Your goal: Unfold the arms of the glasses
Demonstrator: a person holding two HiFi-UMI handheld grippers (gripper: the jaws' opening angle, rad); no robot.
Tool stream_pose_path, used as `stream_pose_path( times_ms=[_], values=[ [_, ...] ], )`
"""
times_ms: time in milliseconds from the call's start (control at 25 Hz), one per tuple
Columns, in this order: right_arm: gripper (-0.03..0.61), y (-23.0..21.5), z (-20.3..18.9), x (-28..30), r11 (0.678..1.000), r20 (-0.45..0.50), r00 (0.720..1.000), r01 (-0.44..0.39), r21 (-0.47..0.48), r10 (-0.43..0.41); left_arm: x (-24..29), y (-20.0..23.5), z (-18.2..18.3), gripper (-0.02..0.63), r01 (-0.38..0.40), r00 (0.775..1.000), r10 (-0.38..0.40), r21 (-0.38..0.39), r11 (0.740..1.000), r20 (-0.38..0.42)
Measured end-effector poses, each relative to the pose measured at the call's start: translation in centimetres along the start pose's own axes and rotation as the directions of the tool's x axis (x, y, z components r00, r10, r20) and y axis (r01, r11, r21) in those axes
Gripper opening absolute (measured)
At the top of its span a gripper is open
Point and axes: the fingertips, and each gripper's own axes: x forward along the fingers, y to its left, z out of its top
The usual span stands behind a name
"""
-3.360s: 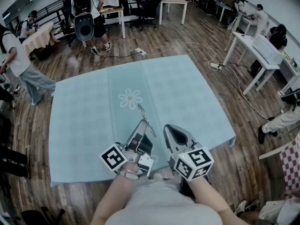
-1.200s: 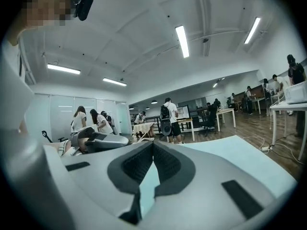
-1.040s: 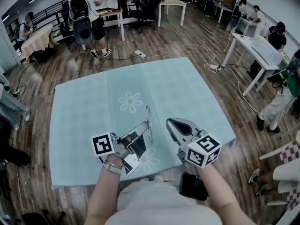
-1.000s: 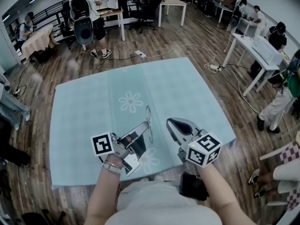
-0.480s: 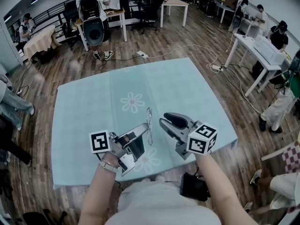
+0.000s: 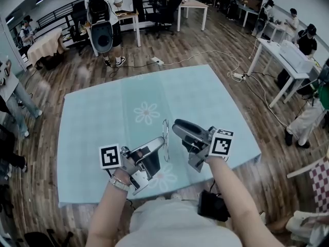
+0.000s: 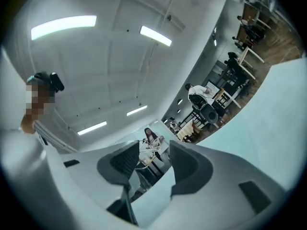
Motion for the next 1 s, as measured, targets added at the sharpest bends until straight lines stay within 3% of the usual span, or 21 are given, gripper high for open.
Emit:
stream_pose_path(
  times_ms=[280, 600, 680, 760, 800, 1000],
  values=[
    [0.183, -0.5, 0.3, 1.4, 0.990, 0.065, 0.997, -0.038, 0.137, 0.029, -0.1, 0.1, -0.3, 0.009, 0.008, 1.000, -0.008, -0.015, 1.000, -0.012],
    [0.158, -1.0, 0.2, 1.7, 0.942, 0.112, 0.992, -0.095, 0.321, 0.062, 0.0, -0.1, -0.3, 0.010, 0.017, 1.000, -0.017, -0.031, 0.999, -0.017],
    [0.133, -1.2, 0.0, 1.4, 0.942, 0.119, 0.992, -0.088, 0.323, 0.051, 0.0, -0.1, -0.6, 0.010, 0.020, 1.000, -0.021, -0.030, 0.999, -0.020],
    [0.030, -1.4, 0.0, 1.1, 0.954, 0.116, 0.993, -0.067, 0.293, 0.034, 0.1, 0.0, -0.8, 0.011, 0.019, 1.000, -0.020, -0.032, 0.999, -0.020],
    [0.014, -1.3, -0.1, 1.0, 0.958, 0.111, 0.993, -0.063, 0.280, 0.033, 0.1, 0.1, -0.8, 0.011, 0.018, 1.000, -0.019, -0.033, 0.999, -0.020],
    [0.014, -1.3, 0.0, 1.4, 0.957, 0.096, 0.994, -0.071, 0.280, 0.046, 0.1, 0.4, -0.4, 0.010, 0.016, 1.000, -0.017, -0.043, 0.999, -0.018]
  ],
)
